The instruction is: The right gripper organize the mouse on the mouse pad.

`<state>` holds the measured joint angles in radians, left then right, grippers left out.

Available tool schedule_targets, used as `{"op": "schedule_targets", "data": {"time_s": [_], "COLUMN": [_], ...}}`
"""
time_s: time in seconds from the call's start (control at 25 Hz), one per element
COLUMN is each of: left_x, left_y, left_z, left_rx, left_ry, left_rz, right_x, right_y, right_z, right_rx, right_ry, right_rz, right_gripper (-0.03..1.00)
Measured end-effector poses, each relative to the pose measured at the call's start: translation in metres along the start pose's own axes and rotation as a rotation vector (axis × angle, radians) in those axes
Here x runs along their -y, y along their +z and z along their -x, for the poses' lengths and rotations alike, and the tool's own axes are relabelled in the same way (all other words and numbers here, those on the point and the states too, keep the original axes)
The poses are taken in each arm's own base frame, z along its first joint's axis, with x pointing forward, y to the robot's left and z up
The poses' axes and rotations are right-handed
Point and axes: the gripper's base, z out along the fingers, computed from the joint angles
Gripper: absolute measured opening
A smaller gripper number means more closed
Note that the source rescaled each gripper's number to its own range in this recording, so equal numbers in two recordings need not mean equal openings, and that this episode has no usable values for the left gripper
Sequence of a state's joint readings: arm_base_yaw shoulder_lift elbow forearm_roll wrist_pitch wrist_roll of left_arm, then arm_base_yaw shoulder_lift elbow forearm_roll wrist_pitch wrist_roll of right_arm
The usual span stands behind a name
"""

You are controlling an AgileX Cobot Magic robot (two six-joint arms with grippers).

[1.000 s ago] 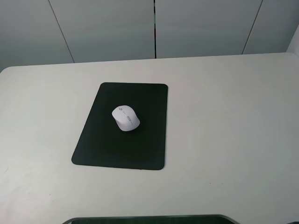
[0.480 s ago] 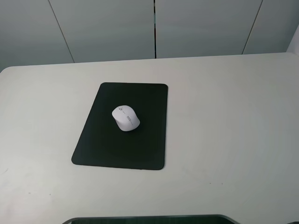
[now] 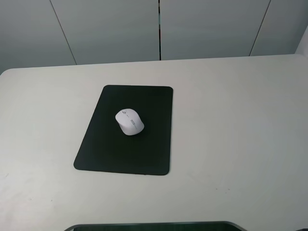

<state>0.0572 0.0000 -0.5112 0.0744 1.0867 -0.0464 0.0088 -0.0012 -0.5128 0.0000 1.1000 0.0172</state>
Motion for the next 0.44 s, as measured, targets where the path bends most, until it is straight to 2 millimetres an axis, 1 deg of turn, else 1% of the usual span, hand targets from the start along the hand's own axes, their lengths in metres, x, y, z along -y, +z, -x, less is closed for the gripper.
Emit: {"op": "schedule_targets", "data": {"time_s": [0.44], "left_x": [0.0], "left_y": [0.0], "left_z": [0.0], "left_rx": [0.0], "left_ry": [0.0], "left_rz": [0.0], "right_x": [0.0], "right_y": [0.0], "right_z": [0.0], "right_rx": [0.0], "right_ry": [0.0], "right_rz": [0.0], "right_gripper": [1.0]}}
